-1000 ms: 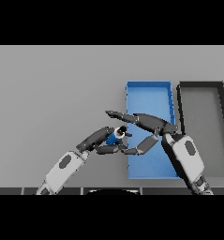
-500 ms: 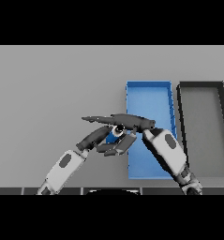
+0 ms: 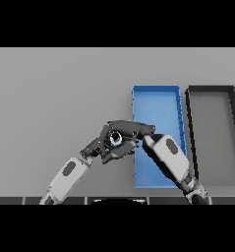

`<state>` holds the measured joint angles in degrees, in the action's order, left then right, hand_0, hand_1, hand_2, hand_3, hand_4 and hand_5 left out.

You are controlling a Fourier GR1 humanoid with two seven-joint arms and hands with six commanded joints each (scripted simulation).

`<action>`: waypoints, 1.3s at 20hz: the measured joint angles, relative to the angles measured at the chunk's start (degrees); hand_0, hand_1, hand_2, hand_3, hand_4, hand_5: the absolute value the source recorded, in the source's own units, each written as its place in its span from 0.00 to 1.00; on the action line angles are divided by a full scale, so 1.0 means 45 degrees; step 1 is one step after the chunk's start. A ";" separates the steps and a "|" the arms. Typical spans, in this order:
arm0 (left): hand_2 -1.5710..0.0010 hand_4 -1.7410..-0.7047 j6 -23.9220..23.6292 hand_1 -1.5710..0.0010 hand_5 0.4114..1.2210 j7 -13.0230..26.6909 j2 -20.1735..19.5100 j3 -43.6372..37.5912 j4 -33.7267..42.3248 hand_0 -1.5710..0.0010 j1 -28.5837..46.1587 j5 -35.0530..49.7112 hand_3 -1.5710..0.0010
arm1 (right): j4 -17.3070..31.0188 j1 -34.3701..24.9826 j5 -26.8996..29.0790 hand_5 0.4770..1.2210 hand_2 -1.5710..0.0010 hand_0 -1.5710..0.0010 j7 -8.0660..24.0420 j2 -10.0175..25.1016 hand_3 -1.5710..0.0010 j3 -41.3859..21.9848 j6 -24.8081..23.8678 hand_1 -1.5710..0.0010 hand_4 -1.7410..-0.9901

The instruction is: Pick up the blue pipe and place it into the blue bin.

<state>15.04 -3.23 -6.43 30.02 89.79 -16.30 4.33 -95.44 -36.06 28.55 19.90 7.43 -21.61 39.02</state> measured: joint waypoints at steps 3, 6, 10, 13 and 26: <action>0.00 0.01 0.0041 0.00 1.00 0.0074 -0.0025 -0.0127 -0.0100 0.00 -0.0152 -0.0299 0.03 | -0.0123 0.0011 -0.0874 0.84 0.06 0.06 -0.0542 0.0164 0.07 -0.0009 0.0509 0.06 0.39; 0.00 0.01 0.0065 0.00 1.00 0.0334 0.0103 -0.0068 -0.0029 0.00 -0.0064 -0.0194 0.02 | -0.0120 0.0091 -0.0726 0.92 0.03 0.03 -0.0322 -0.0092 0.04 0.0070 0.0705 0.03 0.36; 0.40 0.30 0.0089 0.37 1.00 0.0063 -0.0165 -0.0017 0.0113 0.33 -0.0049 -0.0653 0.39 | -0.0284 0.0300 -0.0576 0.97 0.01 0.01 -0.0094 -0.0421 0.02 0.0390 0.0836 0.01 0.34; 0.69 0.58 0.0588 0.68 1.00 0.0153 -0.0282 -0.0008 0.0056 0.66 -0.0124 -0.1146 0.69 | -0.0428 0.0430 -0.0816 0.98 0.01 0.01 0.0280 -0.0703 0.01 0.0589 0.0953 0.01 0.34; 0.98 0.81 0.0343 0.98 0.24 0.1377 -0.0097 -0.0529 -0.0205 0.98 0.0095 -0.1194 0.98 | -0.0449 0.0621 -0.1163 1.00 0.00 0.00 0.1168 -0.2054 0.00 0.1540 0.1155 0.00 0.34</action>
<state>16.59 2.97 -6.87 27.64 88.87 -15.88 -1.05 -97.47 -33.27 23.31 25.15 -1.82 -14.68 44.22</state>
